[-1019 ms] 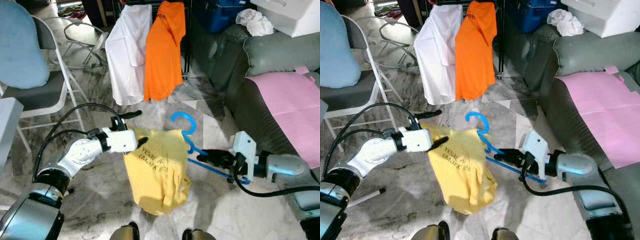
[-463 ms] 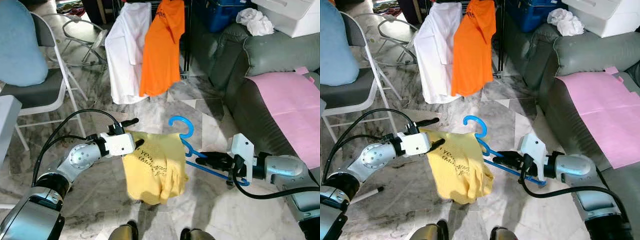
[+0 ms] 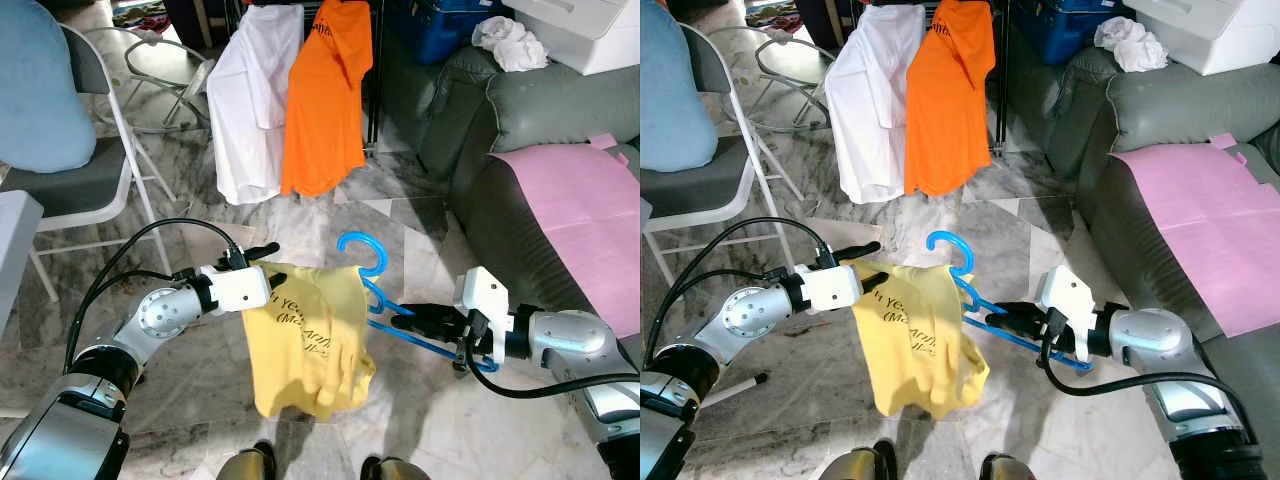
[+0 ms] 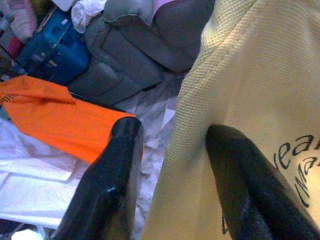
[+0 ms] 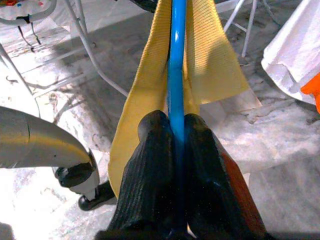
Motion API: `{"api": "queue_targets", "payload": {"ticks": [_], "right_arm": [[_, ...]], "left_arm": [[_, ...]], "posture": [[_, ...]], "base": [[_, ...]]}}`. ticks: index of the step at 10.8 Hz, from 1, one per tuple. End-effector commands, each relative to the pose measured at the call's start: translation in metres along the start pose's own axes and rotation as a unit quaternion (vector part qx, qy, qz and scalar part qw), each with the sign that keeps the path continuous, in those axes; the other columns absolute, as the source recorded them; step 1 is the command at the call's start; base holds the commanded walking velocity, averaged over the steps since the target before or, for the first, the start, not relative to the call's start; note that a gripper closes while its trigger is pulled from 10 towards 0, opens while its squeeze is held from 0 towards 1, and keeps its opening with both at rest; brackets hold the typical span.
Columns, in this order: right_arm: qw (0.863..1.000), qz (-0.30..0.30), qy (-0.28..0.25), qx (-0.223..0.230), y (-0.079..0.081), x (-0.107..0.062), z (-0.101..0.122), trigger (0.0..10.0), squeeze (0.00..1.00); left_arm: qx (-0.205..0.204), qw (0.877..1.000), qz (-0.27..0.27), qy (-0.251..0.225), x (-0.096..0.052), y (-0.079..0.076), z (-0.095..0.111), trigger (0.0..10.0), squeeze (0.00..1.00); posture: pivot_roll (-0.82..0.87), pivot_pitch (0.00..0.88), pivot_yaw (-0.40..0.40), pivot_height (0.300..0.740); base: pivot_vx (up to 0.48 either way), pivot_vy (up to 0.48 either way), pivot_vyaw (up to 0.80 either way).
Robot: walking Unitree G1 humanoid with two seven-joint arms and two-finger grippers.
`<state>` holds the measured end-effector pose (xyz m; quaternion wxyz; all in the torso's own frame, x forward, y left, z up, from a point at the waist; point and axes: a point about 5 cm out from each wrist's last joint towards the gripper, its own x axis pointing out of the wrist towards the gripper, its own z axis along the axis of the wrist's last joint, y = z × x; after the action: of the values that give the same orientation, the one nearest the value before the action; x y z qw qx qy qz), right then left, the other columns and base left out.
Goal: Hang hanger
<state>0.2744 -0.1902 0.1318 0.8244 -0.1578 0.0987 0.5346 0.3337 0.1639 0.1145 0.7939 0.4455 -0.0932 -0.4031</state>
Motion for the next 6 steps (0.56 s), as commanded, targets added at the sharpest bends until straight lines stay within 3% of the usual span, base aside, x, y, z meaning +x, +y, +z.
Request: {"api": "queue_targets", "payload": {"ticks": [1, 2, 3, 4, 6], "right_arm": [[1.000, 0.016, -0.018, -0.019, 0.002, 0.002, 0.010, 10.0, 0.00], [0.999, 0.020, -0.017, -0.023, 0.001, 0.002, 0.011, 10.0, 0.00], [0.989, 0.059, 0.052, -0.127, -0.015, 0.001, 0.018, 10.0, 0.00], [0.984, 0.047, 0.071, -0.154, -0.020, 0.000, 0.016, 10.0, 0.00], [0.982, 0.040, 0.075, -0.171, -0.025, 0.000, 0.019, 10.0, 0.00]], "left_arm": [[-0.001, 1.000, -0.007, 0.006, -0.002, -0.003, -0.003, 4.0, 0.13], [-0.003, 1.000, -0.014, 0.007, -0.002, -0.006, -0.004, 3.5, 0.00], [-0.078, 0.988, -0.134, -0.005, 0.033, -0.034, 0.013, 0.0, 0.00], [-0.083, 0.984, -0.155, -0.005, 0.043, -0.040, 0.020, 10.0, 0.00], [-0.081, 0.979, -0.184, -0.013, 0.045, -0.046, 0.023, 10.0, 0.00]], "posture": [[-0.11, 0.165, -0.006, 0.740], [-0.11, 0.166, -0.011, 0.740], [-0.24, 0.131, -0.008, 0.740], [-0.25, 0.146, -0.001, 0.740], [-0.25, 0.133, -0.009, 0.740]], "base": [[0.000, 0.000, 0.00], [0.000, 0.000, 0.00], [0.000, 0.000, 0.00], [0.000, 0.000, 0.00], [0.000, 0.000, 0.00]]}}
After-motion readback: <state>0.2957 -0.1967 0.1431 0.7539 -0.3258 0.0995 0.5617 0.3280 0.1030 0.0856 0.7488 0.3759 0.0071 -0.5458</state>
